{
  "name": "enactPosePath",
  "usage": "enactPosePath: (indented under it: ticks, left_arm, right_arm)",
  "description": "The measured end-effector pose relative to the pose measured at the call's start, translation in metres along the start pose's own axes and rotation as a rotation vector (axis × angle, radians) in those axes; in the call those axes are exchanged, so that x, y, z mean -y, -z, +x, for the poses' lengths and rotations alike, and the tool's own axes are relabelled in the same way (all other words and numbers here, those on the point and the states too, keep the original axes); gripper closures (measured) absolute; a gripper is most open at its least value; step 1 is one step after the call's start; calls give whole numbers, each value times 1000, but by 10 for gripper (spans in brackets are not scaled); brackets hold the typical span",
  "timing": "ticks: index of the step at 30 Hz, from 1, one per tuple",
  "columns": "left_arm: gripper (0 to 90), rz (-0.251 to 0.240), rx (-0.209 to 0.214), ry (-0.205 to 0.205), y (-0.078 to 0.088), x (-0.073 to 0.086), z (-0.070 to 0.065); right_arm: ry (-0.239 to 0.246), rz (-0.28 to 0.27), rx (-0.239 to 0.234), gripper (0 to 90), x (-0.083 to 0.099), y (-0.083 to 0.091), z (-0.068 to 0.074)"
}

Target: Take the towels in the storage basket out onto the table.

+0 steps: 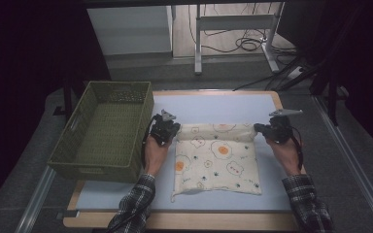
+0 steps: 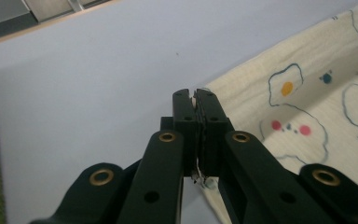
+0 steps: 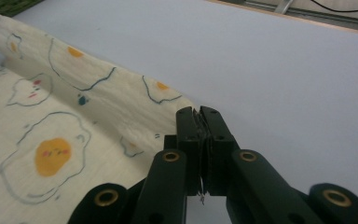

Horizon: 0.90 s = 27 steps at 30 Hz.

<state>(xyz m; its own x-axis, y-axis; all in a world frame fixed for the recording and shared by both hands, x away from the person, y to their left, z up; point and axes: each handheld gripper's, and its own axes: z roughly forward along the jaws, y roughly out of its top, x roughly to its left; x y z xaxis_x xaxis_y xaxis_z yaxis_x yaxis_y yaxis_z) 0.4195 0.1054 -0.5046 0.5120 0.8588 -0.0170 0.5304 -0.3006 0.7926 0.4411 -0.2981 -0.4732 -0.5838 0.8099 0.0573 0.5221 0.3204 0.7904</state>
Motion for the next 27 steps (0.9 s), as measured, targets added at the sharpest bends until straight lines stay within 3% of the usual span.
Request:
enactPosePath:
  ticks: [11, 18, 27]
  left_arm:
    - [892, -18, 12, -44, 19, 23, -11]
    - [891, -54, 61, -26, 32, 35, -20]
    - [885, -102, 106, -53, 56, 50, -35]
  right_arm:
    - [16, -16, -41, 881, 23, 27, 13]
    - [5, -24, -54, 881, 37, 39, 18]
    - [37, -49, -101, 876, 53, 65, 37]
